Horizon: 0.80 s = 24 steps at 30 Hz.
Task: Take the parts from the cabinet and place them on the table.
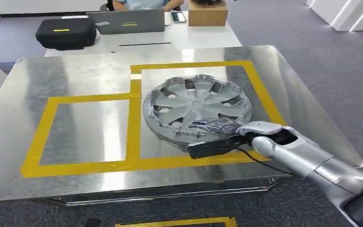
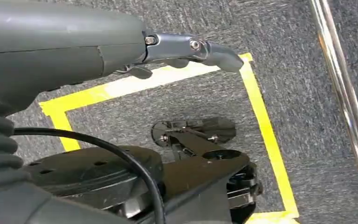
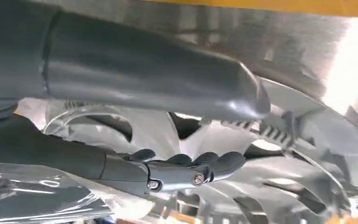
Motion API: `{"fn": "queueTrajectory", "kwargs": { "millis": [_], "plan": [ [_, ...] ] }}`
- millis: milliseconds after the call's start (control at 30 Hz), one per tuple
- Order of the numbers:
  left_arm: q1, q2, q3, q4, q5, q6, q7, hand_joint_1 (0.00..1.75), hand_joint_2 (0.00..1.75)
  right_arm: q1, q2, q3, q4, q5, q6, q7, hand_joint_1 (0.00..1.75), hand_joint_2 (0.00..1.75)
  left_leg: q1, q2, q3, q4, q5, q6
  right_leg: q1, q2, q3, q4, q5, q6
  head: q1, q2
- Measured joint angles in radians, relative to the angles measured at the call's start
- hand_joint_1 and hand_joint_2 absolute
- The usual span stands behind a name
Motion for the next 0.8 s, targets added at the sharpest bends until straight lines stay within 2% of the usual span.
{"fn": "queueTrajectory", "kwargs": {
  "millis": [200, 300, 367, 433, 500, 533, 567, 600, 667, 700, 733, 767, 800],
  "plan": [
    [0.001, 0.0, 0.011, 0.0, 0.007, -0.003, -0.006, 0.0, 0.0, -0.032, -0.032, 0.056, -0.046, -0.025, 0.006, 0.01, 0.0, 0.0, 0.0, 0.0, 0.0, 0.0, 0.0, 0.0, 0.0, 0.0, 0.002, 0.0, 0.0, 0.0, 0.0, 0.0],
    [0.003, 0.0, 0.032, 0.0, 0.025, -0.013, -0.035, 0.0, 0.0, -0.065, -0.077, 0.093, -0.11, -0.105, -0.007, 0.035, 0.0, 0.0, 0.0, 0.0, 0.0, 0.0, 0.0, 0.0, 0.0, 0.0, -0.001, 0.0, 0.0, 0.0, 0.0, 0.0],
    [0.004, -0.003, 0.048, 0.0, 0.04, -0.016, -0.049, 0.0, 0.0, -0.057, -0.136, 0.092, -0.191, -0.129, -0.094, 0.048, 0.0, 0.0, 0.0, -0.001, 0.0, 0.0, 0.0, 0.0, -0.001, -0.002, -0.001, -0.001, 0.0, 0.0, 0.0, 0.0],
    [0.005, -0.01, 0.066, 0.0, 0.047, -0.007, -0.053, 0.0, 0.0, 0.053, -0.233, 0.033, -0.316, -0.077, -0.312, 0.053, 0.0, 0.0, 0.004, -0.01, 0.002, 0.0, -0.001, 0.0, 0.0, -0.012, 0.006, -0.008, -0.003, 0.0, 0.0, 0.0],
    [0.011, -0.021, 0.085, 0.0, 0.048, -0.001, -0.051, 0.0, 0.0, 0.318, -0.28, -0.108, -0.437, 0.052, -0.511, 0.037, 0.0, 0.0, 0.008, -0.024, 0.006, -0.002, -0.004, 0.001, 0.007, -0.026, 0.024, -0.018, -0.005, -0.001, 0.003, 0.0],
    [0.018, -0.024, 0.09, 0.0, 0.048, 0.002, -0.05, 0.0, 0.0, 0.454, -0.287, -0.182, -0.481, 0.102, -0.562, 0.019, 0.0, 0.0, 0.008, -0.027, 0.007, -0.003, -0.008, 0.002, 0.009, -0.028, 0.026, -0.021, -0.006, -0.001, 0.006, 0.0],
    [0.023, -0.028, 0.103, 0.0, 0.047, 0.005, -0.045, 0.0, 0.0, 0.611, -0.278, -0.309, -0.542, 0.165, -0.592, -0.012, 0.0, 0.0, 0.001, -0.028, 0.005, 0.005, -0.013, 0.01, 0.004, -0.027, 0.038, -0.025, -0.004, 0.006, 0.006, 0.0],
    [0.026, -0.032, 0.109, 0.0, 0.045, 0.005, -0.044, 0.0, 0.0, 0.717, -0.257, -0.378, -0.588, 0.187, -0.63, -0.019, 0.0, 0.0, 0.0, -0.027, 0.004, 0.006, -0.014, 0.012, 0.004, -0.026, 0.036, -0.025, -0.005, 0.008, 0.004, 0.0],
    [0.028, -0.04, 0.126, -0.002, 0.037, 0.013, -0.035, 0.0, 0.0, 0.906, -0.175, -0.574, -0.669, 0.228, -0.78, -0.01, 0.0, 0.0, -0.003, -0.027, 0.005, 0.005, -0.012, 0.018, -0.001, -0.025, 0.034, -0.027, -0.002, 0.016, 0.005, 0.0],
    [0.028, -0.045, 0.131, -0.002, 0.028, 0.019, -0.033, 0.0, 0.0, 0.979, -0.121, -0.678, -0.697, 0.222, -0.837, -0.026, 0.0, 0.0, -0.002, -0.027, 0.013, -0.011, -0.009, 0.023, 0.001, -0.026, 0.033, -0.034, -0.002, 0.018, 0.003, 0.0],
    [0.03, -0.049, 0.133, -0.003, 0.022, 0.021, -0.031, 0.0, 0.0, 1.042, -0.069, -0.778, -0.713, 0.198, -0.853, -0.071, 0.0, 0.0, 0.008, -0.025, 0.027, -0.035, 0.001, 0.028, -0.003, -0.022, 0.04, -0.032, -0.019, 0.018, 0.005, 0.0],
    [0.03, -0.054, 0.138, -0.003, 0.011, 0.024, -0.029, 0.0, 0.0, 1.09, -0.011, -0.884, -0.716, 0.175, -0.858, -0.123, 0.0, 0.0, 0.006, -0.025, 0.035, -0.046, 0.003, 0.031, -0.002, -0.011, 0.03, -0.008, -0.038, 0.02, 0.007, 0.0],
    [0.03, -0.057, 0.143, -0.004, 0.002, 0.027, -0.027, 0.0, 0.0, 1.122, 0.042, -0.98, -0.715, 0.163, -0.854, -0.165, 0.0, 0.0, 0.007, -0.023, 0.034, -0.048, 0.006, 0.035, -0.003, -0.003, -0.005, 0.055, -0.077, 0.021, 0.009, 0.0]
  ]
}}
